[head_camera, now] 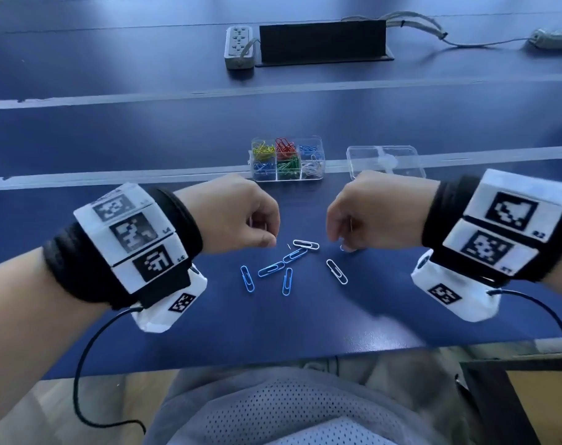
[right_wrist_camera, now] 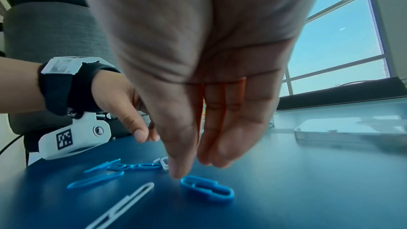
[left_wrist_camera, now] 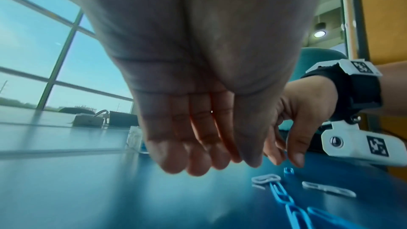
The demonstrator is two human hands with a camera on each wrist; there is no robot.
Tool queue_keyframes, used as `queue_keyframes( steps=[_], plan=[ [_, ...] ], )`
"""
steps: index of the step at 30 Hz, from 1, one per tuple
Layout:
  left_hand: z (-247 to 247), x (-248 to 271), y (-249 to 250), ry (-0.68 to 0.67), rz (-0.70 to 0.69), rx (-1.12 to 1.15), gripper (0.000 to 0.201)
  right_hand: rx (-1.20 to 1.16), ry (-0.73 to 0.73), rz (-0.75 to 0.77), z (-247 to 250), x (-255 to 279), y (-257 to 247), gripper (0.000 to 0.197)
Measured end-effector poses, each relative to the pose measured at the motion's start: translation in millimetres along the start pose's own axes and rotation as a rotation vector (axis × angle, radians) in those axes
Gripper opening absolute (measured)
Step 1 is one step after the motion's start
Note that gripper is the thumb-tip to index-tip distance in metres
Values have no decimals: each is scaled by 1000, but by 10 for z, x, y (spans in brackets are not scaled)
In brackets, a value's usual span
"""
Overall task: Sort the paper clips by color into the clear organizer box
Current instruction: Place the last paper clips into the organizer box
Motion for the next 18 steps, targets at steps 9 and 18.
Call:
queue_keyframes(
  steps=[9, 18],
  plan=[
    [-98, 36, 230, 11, 58, -162, 24, -22, 6, 6, -146, 102, 3, 26],
    [-169, 204, 266, 4, 114, -166, 14, -4, 141, 192, -99, -116, -315, 32]
  ],
)
Point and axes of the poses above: each hand's wrist, its own x-axis away from the middle knuckle, its own z-axis out of the back of the hand, y = z × x, the point moved 1 cm from there along -x, towards the middle knuckle, and after that the axes turned 12 degrees about z, right-handed, at the moved point
